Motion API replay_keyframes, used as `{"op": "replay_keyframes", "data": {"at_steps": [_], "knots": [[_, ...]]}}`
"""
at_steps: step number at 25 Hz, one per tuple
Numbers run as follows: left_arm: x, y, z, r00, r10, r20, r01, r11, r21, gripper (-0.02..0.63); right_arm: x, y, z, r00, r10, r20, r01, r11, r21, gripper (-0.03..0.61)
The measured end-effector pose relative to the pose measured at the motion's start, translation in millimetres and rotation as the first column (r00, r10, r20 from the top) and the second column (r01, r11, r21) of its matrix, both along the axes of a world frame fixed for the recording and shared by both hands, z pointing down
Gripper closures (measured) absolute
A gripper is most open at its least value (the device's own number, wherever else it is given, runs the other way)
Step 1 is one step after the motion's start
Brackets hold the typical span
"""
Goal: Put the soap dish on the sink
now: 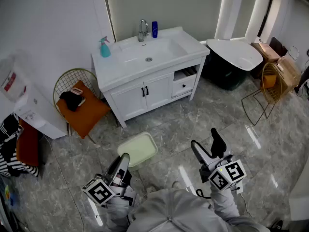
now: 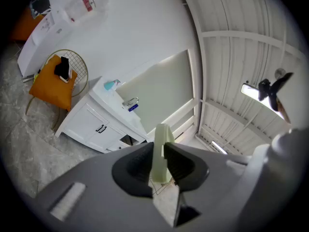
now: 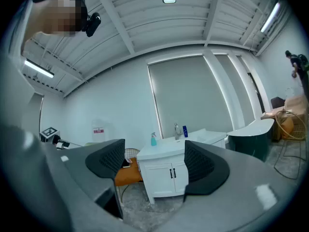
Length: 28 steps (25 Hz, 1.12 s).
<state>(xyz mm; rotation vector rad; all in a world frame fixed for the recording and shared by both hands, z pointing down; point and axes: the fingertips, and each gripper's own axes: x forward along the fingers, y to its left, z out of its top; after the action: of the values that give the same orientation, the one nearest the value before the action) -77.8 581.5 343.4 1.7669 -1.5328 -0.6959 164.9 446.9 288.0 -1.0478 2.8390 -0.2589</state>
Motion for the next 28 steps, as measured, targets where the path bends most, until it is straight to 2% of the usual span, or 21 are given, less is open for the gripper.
{"op": "replay_keyframes", "data": {"at_steps": [4, 19, 28], "knots": [[-2, 1, -3, 1.0, -0.002, -0.002, 0.002, 1.0, -0.002, 0.489, -3, 3, -5, 1.0, -0.009, 0.011, 0.009, 1.0, 0.012, 0.27], [-3, -4, -2, 1.0, 0.011, -0.008, -0.011, 1.0, 0.002, 0.489, -5, 2, -1, 1.0, -0.004, -0.004, 0.004, 1.0, 0.002, 0.272], [-24, -3, 7, 0.999, 0.031, -0.02, -0.031, 1.0, -0.005, 0.489, -28, 6, 7, 1.0, 0.001, 0.007, -0.001, 0.999, -0.038, 0.27]]}}
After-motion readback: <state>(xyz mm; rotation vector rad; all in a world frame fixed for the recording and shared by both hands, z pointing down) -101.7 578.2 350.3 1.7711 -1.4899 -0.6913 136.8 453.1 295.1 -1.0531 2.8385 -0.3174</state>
